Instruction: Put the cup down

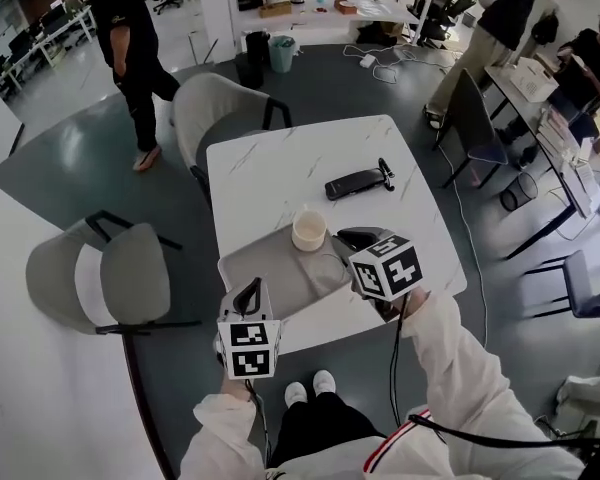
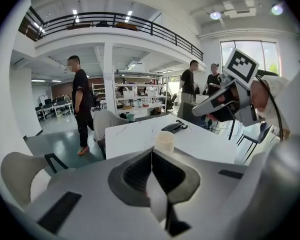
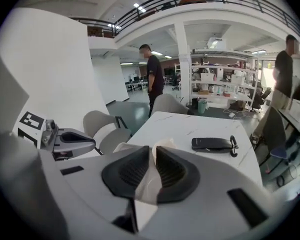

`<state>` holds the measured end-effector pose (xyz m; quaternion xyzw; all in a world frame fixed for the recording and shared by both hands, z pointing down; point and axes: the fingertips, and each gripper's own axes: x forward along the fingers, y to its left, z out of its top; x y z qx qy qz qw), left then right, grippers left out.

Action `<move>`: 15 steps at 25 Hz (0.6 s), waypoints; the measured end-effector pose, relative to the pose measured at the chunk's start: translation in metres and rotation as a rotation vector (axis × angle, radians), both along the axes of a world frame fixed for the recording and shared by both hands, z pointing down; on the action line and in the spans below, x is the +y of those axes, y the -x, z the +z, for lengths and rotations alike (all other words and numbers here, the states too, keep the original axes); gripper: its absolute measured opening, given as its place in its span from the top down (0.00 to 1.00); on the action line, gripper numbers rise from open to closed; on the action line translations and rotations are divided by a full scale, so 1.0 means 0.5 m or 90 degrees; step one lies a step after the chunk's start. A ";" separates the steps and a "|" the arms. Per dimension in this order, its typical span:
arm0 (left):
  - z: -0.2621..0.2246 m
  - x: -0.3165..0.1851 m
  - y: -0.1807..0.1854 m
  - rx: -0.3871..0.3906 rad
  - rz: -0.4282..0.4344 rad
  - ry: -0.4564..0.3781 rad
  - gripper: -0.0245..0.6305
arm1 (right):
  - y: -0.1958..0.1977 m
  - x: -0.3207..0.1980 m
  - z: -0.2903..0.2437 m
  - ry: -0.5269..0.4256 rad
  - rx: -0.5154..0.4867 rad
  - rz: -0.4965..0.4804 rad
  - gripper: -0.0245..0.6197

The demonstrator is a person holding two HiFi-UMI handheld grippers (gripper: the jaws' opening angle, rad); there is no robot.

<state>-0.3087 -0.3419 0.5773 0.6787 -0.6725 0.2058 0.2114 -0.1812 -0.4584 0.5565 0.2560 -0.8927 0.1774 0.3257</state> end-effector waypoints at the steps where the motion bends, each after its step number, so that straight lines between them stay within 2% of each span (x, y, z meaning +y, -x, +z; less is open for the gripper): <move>1: -0.009 0.010 -0.004 0.000 -0.001 -0.003 0.95 | -0.009 0.013 -0.009 -0.001 -0.012 0.010 0.89; 5: -0.047 0.052 -0.023 -0.001 -0.004 -0.014 0.95 | -0.041 0.070 -0.044 -0.006 -0.049 0.038 0.95; 15: -0.124 0.125 -0.065 -0.003 -0.003 -0.045 0.95 | -0.098 0.180 -0.099 -0.024 -0.108 0.078 0.95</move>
